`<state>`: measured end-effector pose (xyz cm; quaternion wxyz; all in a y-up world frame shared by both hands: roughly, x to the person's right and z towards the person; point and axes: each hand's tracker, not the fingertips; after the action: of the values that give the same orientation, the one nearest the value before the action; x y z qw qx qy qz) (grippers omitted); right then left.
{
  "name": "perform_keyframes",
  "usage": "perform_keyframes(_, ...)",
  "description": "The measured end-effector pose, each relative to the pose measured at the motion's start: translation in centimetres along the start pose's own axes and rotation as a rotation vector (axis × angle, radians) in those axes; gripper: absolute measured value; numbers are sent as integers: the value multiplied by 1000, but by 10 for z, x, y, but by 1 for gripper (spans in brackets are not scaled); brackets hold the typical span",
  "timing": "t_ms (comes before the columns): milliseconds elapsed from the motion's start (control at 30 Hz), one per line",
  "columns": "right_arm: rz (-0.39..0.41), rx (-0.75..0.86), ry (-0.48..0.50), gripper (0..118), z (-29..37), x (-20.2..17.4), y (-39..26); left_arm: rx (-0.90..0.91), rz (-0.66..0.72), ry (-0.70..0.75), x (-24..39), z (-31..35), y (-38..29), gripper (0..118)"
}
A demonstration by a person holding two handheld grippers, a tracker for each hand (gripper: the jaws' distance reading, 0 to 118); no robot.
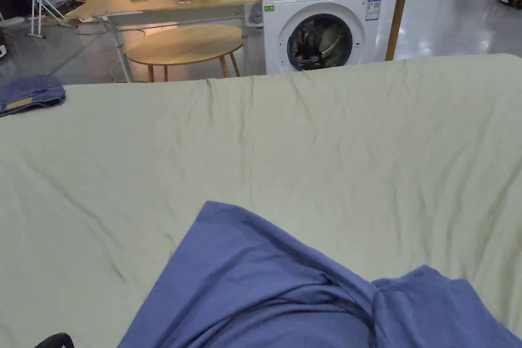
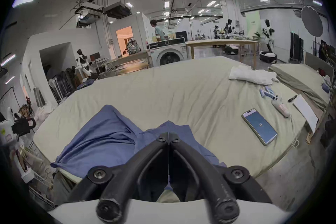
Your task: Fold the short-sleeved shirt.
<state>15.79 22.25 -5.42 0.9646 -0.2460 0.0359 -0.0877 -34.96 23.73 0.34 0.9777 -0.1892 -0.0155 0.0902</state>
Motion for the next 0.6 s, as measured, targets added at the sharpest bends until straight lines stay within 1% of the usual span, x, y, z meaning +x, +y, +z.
perform_keyframes(133,-28,-14,-9,0,-1,7,-3,0,9,-20,-2,-7,1,0)
perform_keyframes(200,-54,-17,-2,0,-1,8,-3,-9,-17,-49,3,-21,7,0)
perform_keyframes(267,-63,-21,-3,0,-1,11,-5,-23,-51,-61,10,-39,13,0)
perform_keyframes(300,-64,-24,-6,0,-1,13,-8,-49,-80,-93,13,-51,18,0)
perform_keyframes(333,-66,-26,-10,0,-1,15,-10,-66,-95,-119,18,-66,24,12)
perform_keyframes(367,-68,-31,-14,0,-1,17,-12,-93,-104,-154,21,-84,30,31)
perform_keyframes(400,-71,-38,-20,0,-2,20,-14,-122,-106,-167,24,-103,36,46)
perform_keyframes(433,-74,-46,-27,0,-2,22,-17,-144,-100,-164,27,-124,44,51)
perform_keyframes(467,-79,-54,-35,0,-2,26,-19,-210,-95,-162,26,-150,49,51)
perform_keyframes(500,-89,-60,-40,0,-3,30,-22,-203,-79,-169,26,-174,55,51)
perform_keyframes(600,-135,-83,-72,0,-5,44,-31,-305,-44,-218,25,-269,72,51)
